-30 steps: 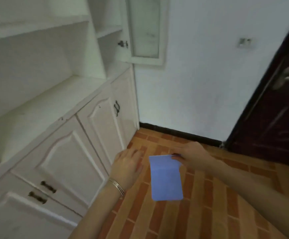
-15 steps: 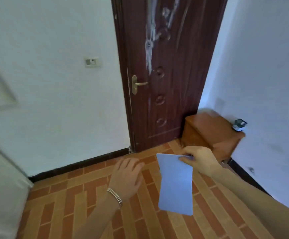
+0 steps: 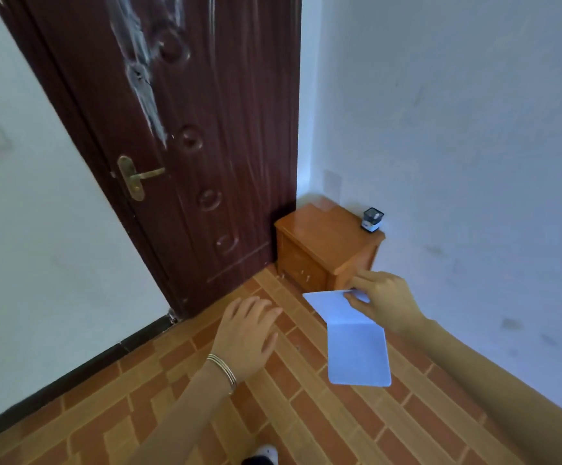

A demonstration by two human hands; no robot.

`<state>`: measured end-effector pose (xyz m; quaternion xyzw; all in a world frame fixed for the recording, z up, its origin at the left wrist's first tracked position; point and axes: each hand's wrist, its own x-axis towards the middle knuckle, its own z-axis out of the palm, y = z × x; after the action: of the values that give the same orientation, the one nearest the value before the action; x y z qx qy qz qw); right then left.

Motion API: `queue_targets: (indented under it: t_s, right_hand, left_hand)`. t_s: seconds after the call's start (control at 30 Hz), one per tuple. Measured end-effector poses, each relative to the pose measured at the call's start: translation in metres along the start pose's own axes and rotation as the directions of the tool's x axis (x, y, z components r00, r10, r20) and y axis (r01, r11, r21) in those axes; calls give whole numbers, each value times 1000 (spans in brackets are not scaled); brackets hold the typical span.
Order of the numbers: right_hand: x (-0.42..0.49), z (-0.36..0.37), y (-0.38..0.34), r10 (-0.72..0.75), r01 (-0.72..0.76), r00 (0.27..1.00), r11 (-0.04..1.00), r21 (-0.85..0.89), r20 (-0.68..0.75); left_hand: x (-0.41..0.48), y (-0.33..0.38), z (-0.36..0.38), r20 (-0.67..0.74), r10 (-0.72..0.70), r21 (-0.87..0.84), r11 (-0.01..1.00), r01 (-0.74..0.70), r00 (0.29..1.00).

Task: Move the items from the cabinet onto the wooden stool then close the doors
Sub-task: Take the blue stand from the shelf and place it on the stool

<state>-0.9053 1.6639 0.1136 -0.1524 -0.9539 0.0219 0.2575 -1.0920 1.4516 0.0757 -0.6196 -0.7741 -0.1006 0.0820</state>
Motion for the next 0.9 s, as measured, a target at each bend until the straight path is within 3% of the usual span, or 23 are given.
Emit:
queue_targets:
  t_s: [0.23,0.43,0.63,0.9]
  right_hand:
    - [69,44,58,127,-128,992,985,-113,-13]
    - [153,75,101,213,-187,972,956,-227,98]
    - [215,114,145,368,-343,921,922,-180,130]
    - [291,175,228,406,-380,895,911,-163,185]
  left_hand:
    - [103,-62,32,29,96,-23,995,-95,995]
    - [203,-119,51,-15,205,-68,976,-205,979]
    - [270,-165,84,32,253,-66,966,-251,967]
    - [381,-210,132,17,286,-34,958,-285,958]
